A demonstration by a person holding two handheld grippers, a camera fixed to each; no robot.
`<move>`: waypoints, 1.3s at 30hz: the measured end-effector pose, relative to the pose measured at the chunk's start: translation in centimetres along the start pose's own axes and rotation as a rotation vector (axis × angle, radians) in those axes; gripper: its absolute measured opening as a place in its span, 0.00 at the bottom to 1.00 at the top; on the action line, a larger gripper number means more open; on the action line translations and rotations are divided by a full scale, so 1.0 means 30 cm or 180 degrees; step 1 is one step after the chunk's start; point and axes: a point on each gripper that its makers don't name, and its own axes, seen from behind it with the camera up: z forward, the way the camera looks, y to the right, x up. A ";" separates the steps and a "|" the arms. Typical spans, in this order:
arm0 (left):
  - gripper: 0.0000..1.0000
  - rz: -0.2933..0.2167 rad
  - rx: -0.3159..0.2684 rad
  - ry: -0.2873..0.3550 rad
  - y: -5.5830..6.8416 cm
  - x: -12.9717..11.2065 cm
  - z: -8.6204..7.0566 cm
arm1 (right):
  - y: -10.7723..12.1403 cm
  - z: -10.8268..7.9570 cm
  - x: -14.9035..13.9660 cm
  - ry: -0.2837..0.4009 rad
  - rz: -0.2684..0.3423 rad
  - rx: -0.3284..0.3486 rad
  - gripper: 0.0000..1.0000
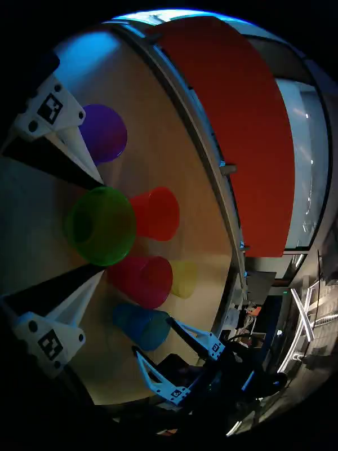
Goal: Pour water
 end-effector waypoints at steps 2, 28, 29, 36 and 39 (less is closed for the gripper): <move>0.91 0.0005 -0.0006 -0.0002 0.001 0.002 0.006 | -0.001 0.008 0.000 -0.0007 0.0013 0.0010 1.00; 0.86 0.0133 0.0085 -0.0085 -0.011 -0.005 0.041 | 0.003 0.050 -0.006 -0.0064 0.0084 0.0025 1.00; 0.86 0.0137 0.0088 -0.0087 -0.011 -0.005 0.040 | 0.004 0.049 -0.006 -0.0064 0.0082 0.0024 1.00; 0.86 0.0169 0.0065 -0.0077 0.000 -0.006 0.027 | 0.004 0.046 -0.003 -0.0062 0.0088 0.0021 1.00; 0.86 0.0176 0.0081 -0.0060 0.001 -0.003 0.016 | 0.001 0.051 -0.005 -0.0076 0.0083 0.0022 1.00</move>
